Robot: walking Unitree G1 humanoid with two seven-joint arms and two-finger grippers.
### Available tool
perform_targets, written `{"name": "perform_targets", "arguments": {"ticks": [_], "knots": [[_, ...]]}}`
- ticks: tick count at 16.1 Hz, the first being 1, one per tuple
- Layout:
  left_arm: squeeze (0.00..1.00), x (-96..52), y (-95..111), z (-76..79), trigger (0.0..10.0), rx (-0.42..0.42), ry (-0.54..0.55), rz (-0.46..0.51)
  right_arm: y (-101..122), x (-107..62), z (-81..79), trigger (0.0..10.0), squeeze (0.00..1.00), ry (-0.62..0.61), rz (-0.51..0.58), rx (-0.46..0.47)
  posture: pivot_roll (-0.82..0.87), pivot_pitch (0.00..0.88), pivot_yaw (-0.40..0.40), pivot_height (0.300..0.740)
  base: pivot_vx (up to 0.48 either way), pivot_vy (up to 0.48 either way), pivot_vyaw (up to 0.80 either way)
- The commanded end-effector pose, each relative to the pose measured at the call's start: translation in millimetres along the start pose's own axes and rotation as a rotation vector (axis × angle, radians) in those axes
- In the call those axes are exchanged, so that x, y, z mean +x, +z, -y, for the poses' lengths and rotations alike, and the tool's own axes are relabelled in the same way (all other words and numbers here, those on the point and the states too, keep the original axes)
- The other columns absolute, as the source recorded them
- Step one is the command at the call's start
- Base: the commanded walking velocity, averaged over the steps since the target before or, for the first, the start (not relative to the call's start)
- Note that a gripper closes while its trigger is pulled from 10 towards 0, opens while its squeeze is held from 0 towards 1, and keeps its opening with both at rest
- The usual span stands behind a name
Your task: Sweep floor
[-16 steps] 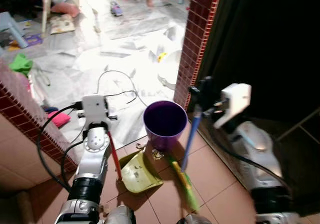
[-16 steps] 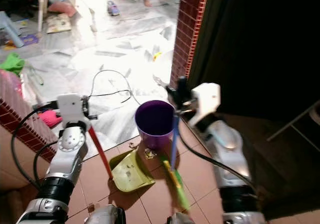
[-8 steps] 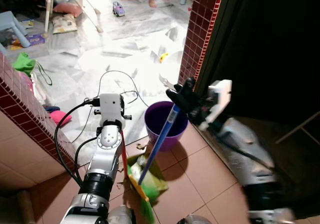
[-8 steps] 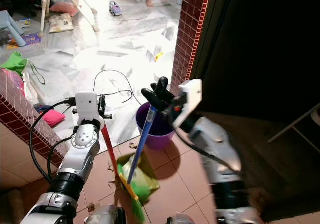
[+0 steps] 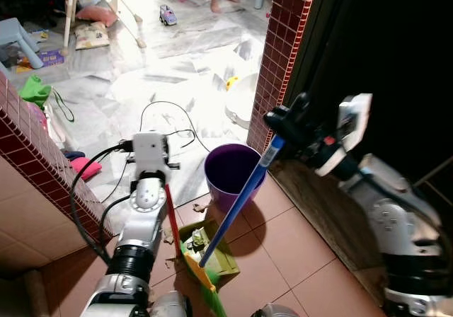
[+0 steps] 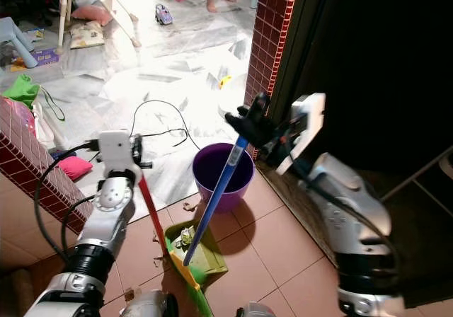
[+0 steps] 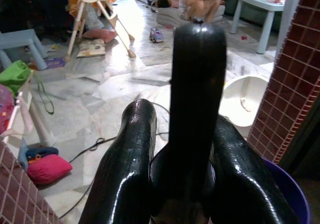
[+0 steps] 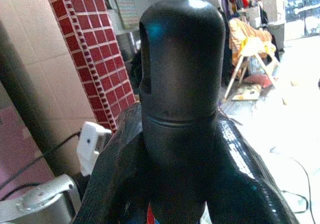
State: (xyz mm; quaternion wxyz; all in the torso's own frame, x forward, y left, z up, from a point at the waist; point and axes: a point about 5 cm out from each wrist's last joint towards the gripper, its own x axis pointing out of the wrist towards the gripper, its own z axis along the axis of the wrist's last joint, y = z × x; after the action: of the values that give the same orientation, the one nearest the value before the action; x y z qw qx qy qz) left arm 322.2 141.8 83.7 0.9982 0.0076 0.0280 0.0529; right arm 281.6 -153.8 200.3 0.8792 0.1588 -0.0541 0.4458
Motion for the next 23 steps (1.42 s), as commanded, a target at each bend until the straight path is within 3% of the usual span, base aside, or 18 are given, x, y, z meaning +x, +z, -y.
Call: {"name": "perform_targets", "arguments": {"ticks": [1,5,8,14,16,18,20,23], "knots": [[0.00,3.5,4.4,3.1,10.0,-0.008,-0.007,0.014,6.7,2.8,-6.7,10.0,0.00,0.054,0.036,0.036,-0.18,0.000,0.000,0.740,0.000,0.000,0.00],[0.00,10.2,5.3,0.2,10.0,0.015,0.029,0.011,21.3,-5.3,0.0,10.0,0.00,-0.020,0.045,-0.060,-0.22,0.000,0.009,0.740,0.000,0.000,0.00],[0.00,16.7,11.9,-11.2,10.0,0.029,0.069,0.039,31.0,-16.9,16.5,10.0,0.00,-0.190,0.059,-0.254,-0.23,0.000,0.023,0.740,0.000,0.000,0.00],[0.00,20.7,10.5,-23.5,10.0,0.058,0.088,0.036,43.0,-30.9,28.1,10.0,0.00,-0.268,0.098,-0.311,-0.25,0.000,0.062,0.740,0.000,0.000,0.00],[0.00,21.0,15.4,-25.7,10.0,0.031,0.086,0.062,12.3,-45.0,34.5,10.0,0.00,-0.321,-0.004,-0.288,-0.25,0.000,0.069,0.740,0.000,0.000,0.00],[0.00,20.9,23.0,-26.5,10.0,-0.018,0.081,0.091,-36.4,-57.0,31.9,10.0,0.00,-0.321,-0.154,-0.236,-0.22,0.000,0.066,0.740,0.000,0.000,0.00],[0.00,20.4,30.7,-37.0,10.0,-0.006,0.129,0.123,-74.8,-66.1,32.8,10.0,0.00,-0.372,-0.269,-0.255,-0.20,0.000,0.066,0.740,0.000,0.000,0.00],[0.00,15.7,47.1,-55.3,10.0,-0.031,0.170,0.178,-101.5,-69.5,40.7,10.0,0.00,-0.474,-0.350,-0.312,-0.16,0.000,0.062,0.740,0.000,0.000,0.00]]}}
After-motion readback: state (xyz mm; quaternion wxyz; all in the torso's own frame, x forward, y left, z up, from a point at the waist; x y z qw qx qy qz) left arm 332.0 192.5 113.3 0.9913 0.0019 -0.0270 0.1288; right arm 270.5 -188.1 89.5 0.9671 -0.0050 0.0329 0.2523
